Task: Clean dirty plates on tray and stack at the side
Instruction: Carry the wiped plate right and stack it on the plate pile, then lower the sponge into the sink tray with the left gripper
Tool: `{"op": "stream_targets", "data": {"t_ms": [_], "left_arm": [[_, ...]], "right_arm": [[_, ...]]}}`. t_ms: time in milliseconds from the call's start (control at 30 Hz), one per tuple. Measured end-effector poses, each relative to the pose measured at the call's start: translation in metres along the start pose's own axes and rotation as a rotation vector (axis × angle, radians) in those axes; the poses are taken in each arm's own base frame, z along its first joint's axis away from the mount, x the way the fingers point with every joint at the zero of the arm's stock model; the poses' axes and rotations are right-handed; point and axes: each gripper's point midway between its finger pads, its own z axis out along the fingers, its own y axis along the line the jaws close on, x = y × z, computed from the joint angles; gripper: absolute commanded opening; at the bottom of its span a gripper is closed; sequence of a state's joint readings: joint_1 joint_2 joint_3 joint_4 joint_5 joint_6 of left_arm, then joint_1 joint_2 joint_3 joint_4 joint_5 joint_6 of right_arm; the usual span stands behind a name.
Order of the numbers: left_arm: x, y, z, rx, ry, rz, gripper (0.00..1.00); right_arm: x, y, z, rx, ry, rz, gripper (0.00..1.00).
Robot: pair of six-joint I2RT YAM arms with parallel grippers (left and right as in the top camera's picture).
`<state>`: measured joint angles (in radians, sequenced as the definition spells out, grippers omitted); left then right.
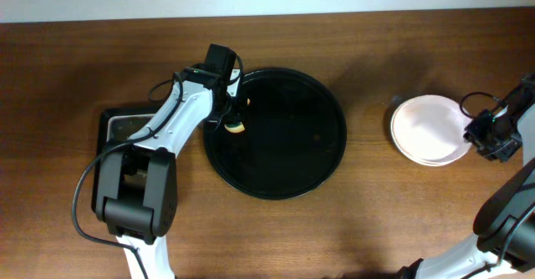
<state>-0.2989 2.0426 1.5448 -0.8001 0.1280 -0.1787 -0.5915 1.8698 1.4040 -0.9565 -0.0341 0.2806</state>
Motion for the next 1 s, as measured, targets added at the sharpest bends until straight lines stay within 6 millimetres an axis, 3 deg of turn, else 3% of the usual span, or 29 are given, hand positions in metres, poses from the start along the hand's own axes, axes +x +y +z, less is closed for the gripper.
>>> {"op": "stream_targets", "data": {"t_ms": [167,233,367,433,467,533,600,700,767,867,1000], "left_arm": [[0.003,-0.002,0.0,0.01,0.011,-0.001,0.0],[0.007,-0.005,0.0,0.033,0.029,-0.003,0.0],[0.01,-0.011,-0.018,0.055,0.027,-0.003,0.0],[0.007,-0.013,-0.042,0.064,-0.008,0.002,0.0],[0.006,-0.013,-0.07,0.073,-0.05,-0.002,0.0],[0.002,-0.007,-0.105,0.077,-0.114,-0.017,0.0],[0.015,0.018,-0.14,0.032,-0.129,-0.072,0.0],[0.042,0.097,-0.194,-0.186,-0.165,-0.219,0.0],[0.057,0.139,-0.208,-0.343,-0.152,-0.277,0.0],[0.062,0.178,-0.198,-0.479,-0.164,-0.319,0.0],[0.083,0.211,-0.129,-0.55,-0.113,-0.335,0.0]], "right_arm": [[0.016,0.014,-0.005,-0.082,0.069,0.001,0.53],[0.021,0.027,-0.024,-0.15,0.067,-0.027,0.55],[0.042,0.071,-0.108,-0.3,-0.082,-0.178,0.59],[0.061,0.095,-0.152,-0.37,-0.171,-0.284,0.59],[0.079,0.11,-0.175,-0.412,-0.213,-0.356,0.59],[0.104,0.132,-0.197,-0.471,-0.247,-0.458,0.59],[0.127,0.149,-0.207,-0.505,-0.247,-0.546,0.59],[0.156,0.173,-0.208,-0.527,-0.222,-0.667,0.59],[0.166,0.183,-0.207,-0.525,-0.227,-0.718,0.59],[0.174,0.194,-0.204,-0.519,-0.224,-0.761,0.59],[0.176,0.197,-0.2,-0.509,-0.22,-0.773,0.59]]}}
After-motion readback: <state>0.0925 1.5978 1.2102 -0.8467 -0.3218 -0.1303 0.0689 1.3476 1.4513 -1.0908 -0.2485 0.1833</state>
